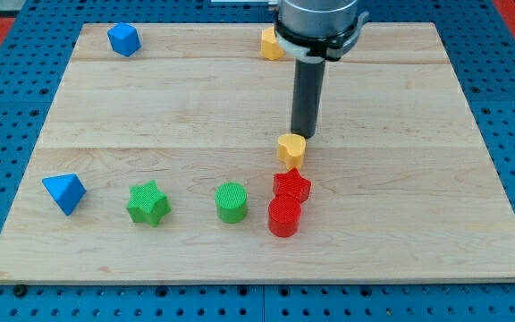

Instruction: Place the yellow hexagon to center left of the board

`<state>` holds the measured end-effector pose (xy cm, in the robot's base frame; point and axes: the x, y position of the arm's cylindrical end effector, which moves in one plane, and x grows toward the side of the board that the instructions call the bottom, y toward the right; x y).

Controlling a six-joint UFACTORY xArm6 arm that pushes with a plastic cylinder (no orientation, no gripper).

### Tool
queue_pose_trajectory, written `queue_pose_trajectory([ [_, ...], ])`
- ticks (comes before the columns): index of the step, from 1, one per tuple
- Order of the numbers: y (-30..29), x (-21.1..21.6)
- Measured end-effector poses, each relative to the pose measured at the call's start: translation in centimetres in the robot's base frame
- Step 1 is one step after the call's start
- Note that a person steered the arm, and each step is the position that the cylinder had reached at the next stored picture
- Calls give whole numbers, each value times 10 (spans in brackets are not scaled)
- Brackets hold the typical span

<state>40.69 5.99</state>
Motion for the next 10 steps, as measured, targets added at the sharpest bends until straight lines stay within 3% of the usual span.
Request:
queue_pose_trajectory([
  [1,9,-9],
  [3,-26,51],
  [5,23,-21],
  [6,52,-75],
  [8,59,-191],
  [10,60,-215],
])
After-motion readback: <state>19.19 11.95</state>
